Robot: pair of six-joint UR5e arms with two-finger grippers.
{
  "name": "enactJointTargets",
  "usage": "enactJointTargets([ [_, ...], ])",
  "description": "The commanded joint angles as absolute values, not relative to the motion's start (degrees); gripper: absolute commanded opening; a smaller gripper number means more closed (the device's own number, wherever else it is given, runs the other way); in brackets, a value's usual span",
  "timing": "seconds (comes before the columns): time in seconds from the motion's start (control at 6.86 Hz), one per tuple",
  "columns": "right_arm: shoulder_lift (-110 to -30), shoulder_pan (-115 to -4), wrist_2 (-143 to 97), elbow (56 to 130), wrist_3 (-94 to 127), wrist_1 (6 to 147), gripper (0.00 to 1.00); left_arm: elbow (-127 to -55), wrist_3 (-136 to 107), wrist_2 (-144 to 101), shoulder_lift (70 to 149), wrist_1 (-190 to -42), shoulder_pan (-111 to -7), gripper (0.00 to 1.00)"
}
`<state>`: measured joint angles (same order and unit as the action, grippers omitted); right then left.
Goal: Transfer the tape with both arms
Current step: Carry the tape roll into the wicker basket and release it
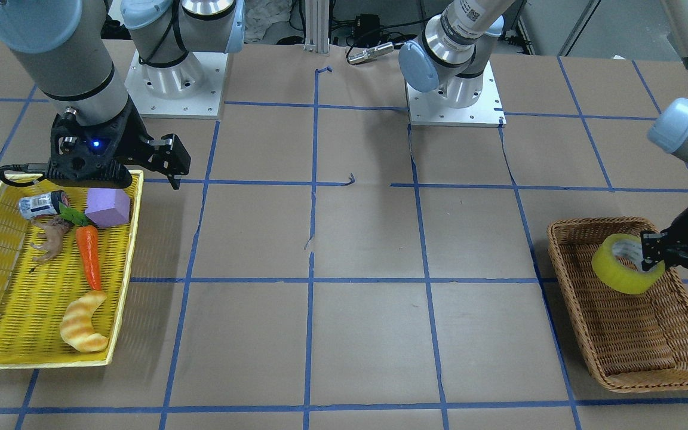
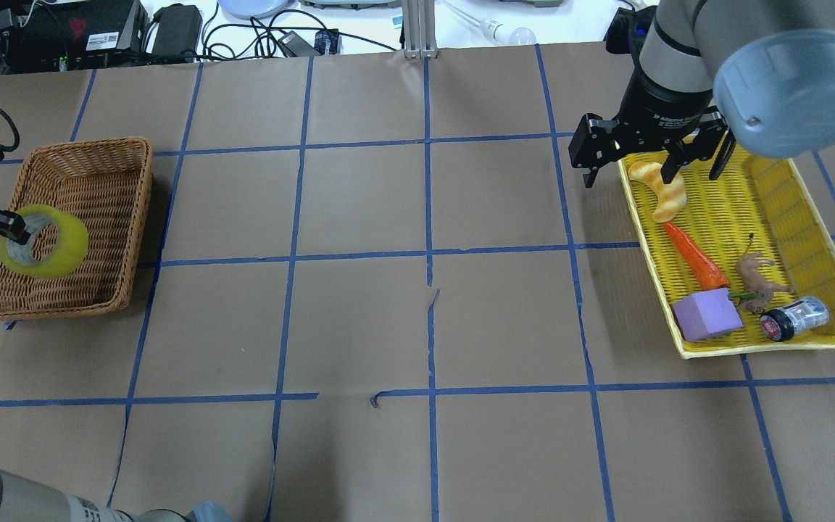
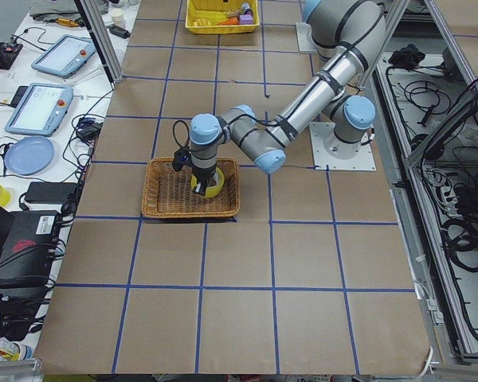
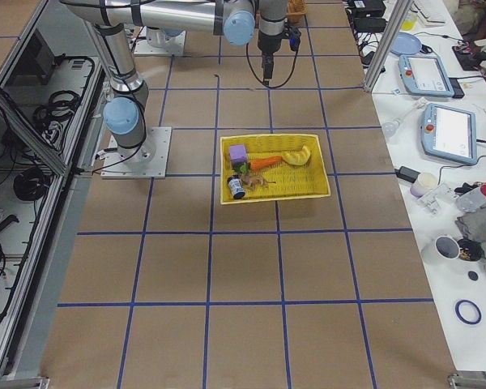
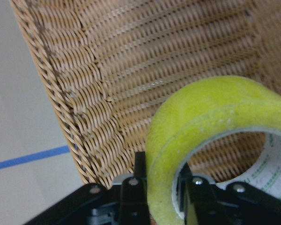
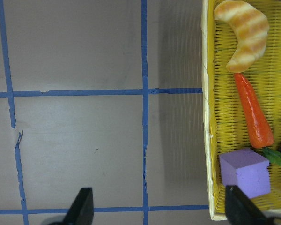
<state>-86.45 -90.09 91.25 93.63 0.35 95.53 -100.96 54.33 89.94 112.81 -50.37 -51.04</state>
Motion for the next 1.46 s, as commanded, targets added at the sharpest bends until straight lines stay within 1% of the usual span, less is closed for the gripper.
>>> enactJointTargets([
  [0.0, -86.5, -90.1, 91.3, 93.7, 0.1, 95.6, 1.00, -100.9, 53.8, 87.4, 117.5, -49.2, -51.0, 0.01],
  [0.15, -86.5, -90.0, 91.4, 93.7, 0.1, 95.6, 1.00, -100.8, 51.5, 87.4, 117.5, -47.8, -51.1, 0.65],
  [0.29, -86.5, -90.1, 91.3, 93.7, 0.0, 95.6, 1.00, -100.1, 45.2, 87.4, 115.2, -47.3, -51.6, 1.00],
  [0.44, -86.6, -90.1, 91.2, 93.7, 0.1, 95.6, 1.00, -97.7, 44.7, 88.1, 113.6, -47.8, -52.5, 1.00],
  [0.58, -86.6, -90.0, 91.2, 93.6, 0.2, 95.7, 1.00, -93.4, 43.9, 88.3, 111.2, -52.3, -55.9, 1.00],
  [0.73, -86.7, -90.1, 91.3, 93.6, 0.7, 95.7, 1.00, -88.9, 35.6, 88.4, 108.7, -62.7, -60.3, 1.00],
  [0.88, -86.7, -90.0, 91.3, 93.7, 0.7, 96.5, 1.00, -87.3, 28.3, 88.3, 106.7, -68.1, -64.1, 1.00],
  [1.31, -86.9, -90.0, 91.4, 93.3, 0.7, 97.1, 1.00, -87.4, 5.1, 88.3, 99.8, -77.7, -79.0, 1.00],
])
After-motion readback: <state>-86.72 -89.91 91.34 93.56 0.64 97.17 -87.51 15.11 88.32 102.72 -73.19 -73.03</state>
